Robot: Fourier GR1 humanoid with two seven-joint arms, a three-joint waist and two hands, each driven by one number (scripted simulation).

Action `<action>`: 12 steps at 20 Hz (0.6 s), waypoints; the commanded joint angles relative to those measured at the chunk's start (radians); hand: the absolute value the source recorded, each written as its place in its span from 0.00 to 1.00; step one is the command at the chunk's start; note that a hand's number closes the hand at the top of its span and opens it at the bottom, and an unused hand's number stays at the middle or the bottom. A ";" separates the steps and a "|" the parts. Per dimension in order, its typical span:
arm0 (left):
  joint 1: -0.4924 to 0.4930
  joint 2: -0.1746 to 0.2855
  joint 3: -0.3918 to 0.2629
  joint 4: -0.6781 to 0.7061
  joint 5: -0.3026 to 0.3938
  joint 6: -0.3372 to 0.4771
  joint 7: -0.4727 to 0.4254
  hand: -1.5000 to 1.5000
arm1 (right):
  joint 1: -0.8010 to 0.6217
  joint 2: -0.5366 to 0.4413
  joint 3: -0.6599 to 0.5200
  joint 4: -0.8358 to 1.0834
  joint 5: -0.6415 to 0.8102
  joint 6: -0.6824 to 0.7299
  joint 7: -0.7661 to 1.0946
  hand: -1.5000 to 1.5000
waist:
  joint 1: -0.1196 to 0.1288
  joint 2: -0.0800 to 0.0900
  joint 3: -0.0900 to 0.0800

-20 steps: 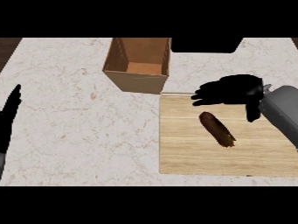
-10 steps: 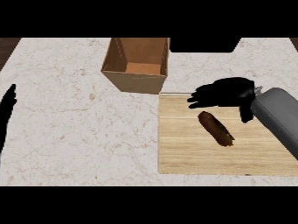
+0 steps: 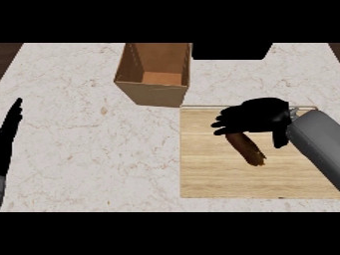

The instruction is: Pick the sweet potato from the tray and place it in the cardboard box

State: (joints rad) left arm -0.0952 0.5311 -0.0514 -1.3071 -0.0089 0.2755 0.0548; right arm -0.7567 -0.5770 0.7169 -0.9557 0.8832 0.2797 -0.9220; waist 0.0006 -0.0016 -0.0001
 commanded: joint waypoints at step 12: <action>0.046 -0.045 0.050 -0.050 -0.048 -0.034 0.006 0.50 | 0.131 0.001 -0.013 -0.193 0.143 0.132 0.125 0.00 | 0.003 -0.001 0.000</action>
State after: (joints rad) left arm -0.0934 0.5006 -0.0106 -1.3169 -0.0470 0.2462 0.0631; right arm -0.6585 -0.5951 0.7130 -1.1049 0.9838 0.3286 -0.8241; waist 0.0014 -0.0014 -0.0002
